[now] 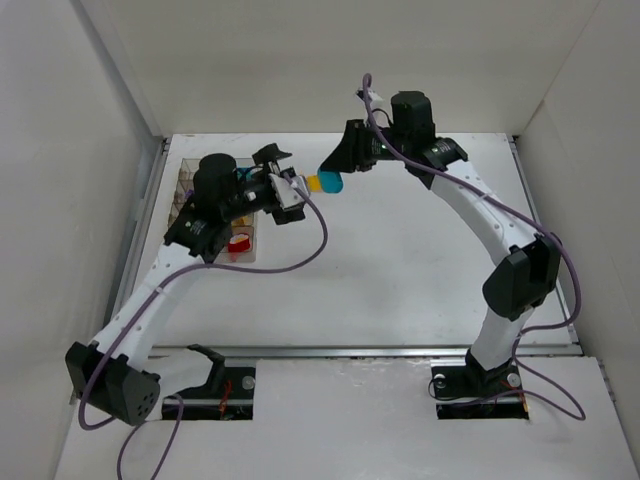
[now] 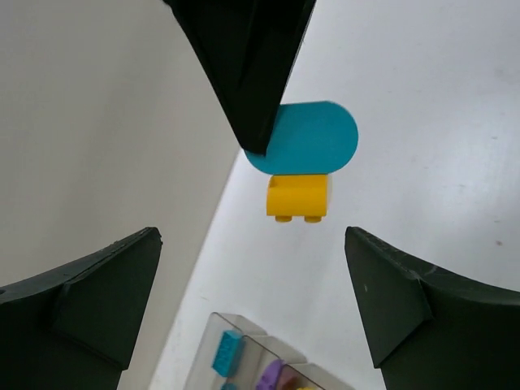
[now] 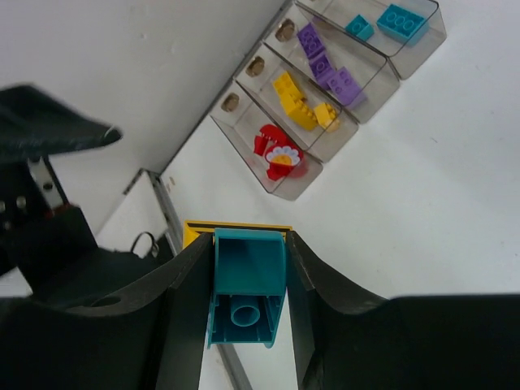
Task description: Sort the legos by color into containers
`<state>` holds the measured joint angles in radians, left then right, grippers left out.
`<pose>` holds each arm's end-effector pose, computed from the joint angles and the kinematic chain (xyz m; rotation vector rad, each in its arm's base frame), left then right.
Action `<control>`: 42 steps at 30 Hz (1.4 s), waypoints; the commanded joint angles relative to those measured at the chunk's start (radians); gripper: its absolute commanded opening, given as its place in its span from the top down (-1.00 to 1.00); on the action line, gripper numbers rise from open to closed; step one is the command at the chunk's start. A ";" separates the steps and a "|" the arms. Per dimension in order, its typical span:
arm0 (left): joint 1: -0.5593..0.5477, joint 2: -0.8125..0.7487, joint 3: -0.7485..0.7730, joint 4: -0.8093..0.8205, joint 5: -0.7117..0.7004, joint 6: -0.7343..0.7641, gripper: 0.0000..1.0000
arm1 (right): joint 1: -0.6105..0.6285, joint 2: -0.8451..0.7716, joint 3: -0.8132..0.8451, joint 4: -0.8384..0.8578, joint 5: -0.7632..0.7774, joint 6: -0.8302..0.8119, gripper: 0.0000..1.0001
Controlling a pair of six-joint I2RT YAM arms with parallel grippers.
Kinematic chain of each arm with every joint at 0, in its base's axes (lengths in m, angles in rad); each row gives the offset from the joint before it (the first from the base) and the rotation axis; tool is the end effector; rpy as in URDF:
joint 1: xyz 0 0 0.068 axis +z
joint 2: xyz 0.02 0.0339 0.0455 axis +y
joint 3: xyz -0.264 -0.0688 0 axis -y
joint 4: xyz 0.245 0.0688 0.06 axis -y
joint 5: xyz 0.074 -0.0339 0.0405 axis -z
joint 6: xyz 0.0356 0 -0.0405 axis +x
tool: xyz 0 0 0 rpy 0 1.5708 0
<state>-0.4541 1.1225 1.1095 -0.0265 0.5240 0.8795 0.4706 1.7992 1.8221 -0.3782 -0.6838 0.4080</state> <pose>0.2223 -0.1283 0.4041 1.2767 0.9740 -0.0920 0.3629 0.2098 0.4009 -0.5531 1.9681 1.2262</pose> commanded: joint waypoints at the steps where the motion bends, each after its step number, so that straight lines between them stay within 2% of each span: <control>1: 0.049 0.037 0.105 -0.195 0.276 -0.083 -0.87 | 0.002 -0.073 0.011 -0.060 -0.045 -0.121 1.00; 7: 0.038 0.088 0.150 -0.262 0.369 -0.034 -0.82 | 0.002 -0.132 -0.040 -0.071 -0.036 -0.144 1.00; 13: -0.032 0.126 0.217 -0.345 0.358 -0.025 -0.74 | 0.011 -0.178 -0.078 -0.080 0.015 -0.144 1.00; 18: -0.063 0.149 0.217 -0.297 0.292 -0.079 -0.74 | 0.031 -0.187 -0.098 -0.080 0.036 -0.144 1.00; 26: -0.096 0.178 0.217 -0.231 0.170 -0.142 -0.32 | 0.040 -0.244 -0.155 -0.070 0.036 -0.134 1.00; 28: -0.110 0.187 0.217 -0.216 0.128 -0.155 -0.10 | 0.040 -0.256 -0.164 -0.060 0.047 -0.121 1.00; 34: -0.146 0.197 0.227 -0.197 0.065 -0.166 0.25 | 0.040 -0.276 -0.195 -0.019 0.047 -0.100 1.00; 35: -0.155 0.197 0.227 -0.197 0.065 -0.175 0.36 | 0.040 -0.276 -0.195 -0.019 0.038 -0.091 1.00; 36: -0.155 0.197 0.227 -0.197 0.054 -0.175 0.63 | 0.040 -0.285 -0.204 -0.010 0.038 -0.090 1.00; 38: -0.155 0.197 0.227 -0.197 0.027 -0.197 0.98 | 0.040 -0.285 -0.204 -0.010 0.038 -0.090 1.00; 42: -0.155 0.197 0.227 -0.223 -0.027 -0.223 1.00 | 0.040 -0.304 -0.213 -0.037 0.130 -0.090 1.00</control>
<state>-0.6083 1.3258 1.2945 -0.2634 0.5556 0.7055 0.4976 1.5536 1.6184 -0.4564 -0.5919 0.3176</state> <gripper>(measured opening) 0.359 0.432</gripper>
